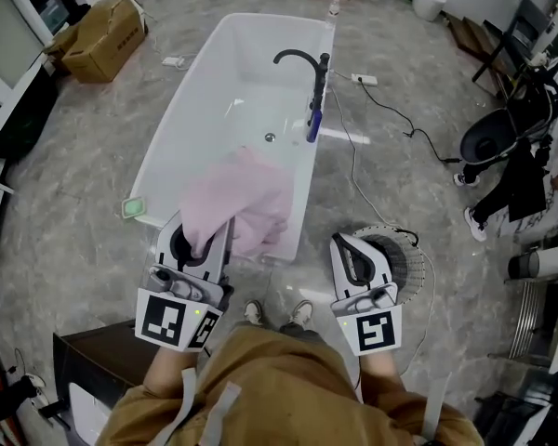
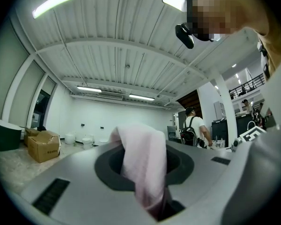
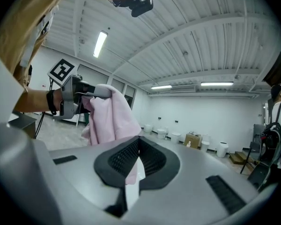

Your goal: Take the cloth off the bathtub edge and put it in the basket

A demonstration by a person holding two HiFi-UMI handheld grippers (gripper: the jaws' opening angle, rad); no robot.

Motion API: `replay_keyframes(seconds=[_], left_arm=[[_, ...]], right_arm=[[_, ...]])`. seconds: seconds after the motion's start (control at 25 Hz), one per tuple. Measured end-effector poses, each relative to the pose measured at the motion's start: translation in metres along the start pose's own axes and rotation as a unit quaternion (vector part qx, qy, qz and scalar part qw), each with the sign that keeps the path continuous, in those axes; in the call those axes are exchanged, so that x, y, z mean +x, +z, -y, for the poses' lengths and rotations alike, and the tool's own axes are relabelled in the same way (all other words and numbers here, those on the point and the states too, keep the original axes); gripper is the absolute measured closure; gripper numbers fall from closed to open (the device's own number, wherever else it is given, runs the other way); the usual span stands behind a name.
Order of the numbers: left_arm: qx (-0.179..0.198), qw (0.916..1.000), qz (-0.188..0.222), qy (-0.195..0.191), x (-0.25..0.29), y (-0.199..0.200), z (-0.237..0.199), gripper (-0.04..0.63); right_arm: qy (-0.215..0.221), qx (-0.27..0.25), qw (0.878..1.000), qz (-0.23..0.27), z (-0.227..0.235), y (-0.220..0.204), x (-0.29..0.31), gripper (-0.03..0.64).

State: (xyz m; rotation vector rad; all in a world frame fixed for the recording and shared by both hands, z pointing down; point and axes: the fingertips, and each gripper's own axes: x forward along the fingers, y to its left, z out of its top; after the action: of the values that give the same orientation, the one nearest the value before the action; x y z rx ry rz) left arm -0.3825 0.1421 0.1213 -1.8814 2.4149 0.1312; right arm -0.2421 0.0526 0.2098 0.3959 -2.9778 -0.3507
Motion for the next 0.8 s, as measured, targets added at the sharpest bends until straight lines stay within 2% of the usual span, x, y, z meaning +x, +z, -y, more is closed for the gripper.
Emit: replay_keyframes(seconds=[0.28,0.44,0.64,0.8], left_arm=[[-0.012,0.9999,0.001,-0.012,-0.018,-0.011,0.001,0.494],[-0.016,0.9995,0.003,-0.028,-0.019,-0.009,0.004,0.494],[-0.029,0.9975,0.010,-0.063,-0.018,-0.008,0.004,0.494],[-0.045,0.9928,0.016,-0.110,-0.014,-0.008,0.009,0.494]], right_arm=[[0.014,-0.006,1.000,-0.002,-0.029,0.001,0.004,0.614],[0.003,-0.010,1.000,-0.010,-0.031,0.005,0.001,0.614],[-0.046,-0.010,0.998,-0.029,-0.029,0.006,-0.016,0.614],[-0.107,-0.011,0.992,-0.061,-0.026,-0.001,-0.041,0.614]])
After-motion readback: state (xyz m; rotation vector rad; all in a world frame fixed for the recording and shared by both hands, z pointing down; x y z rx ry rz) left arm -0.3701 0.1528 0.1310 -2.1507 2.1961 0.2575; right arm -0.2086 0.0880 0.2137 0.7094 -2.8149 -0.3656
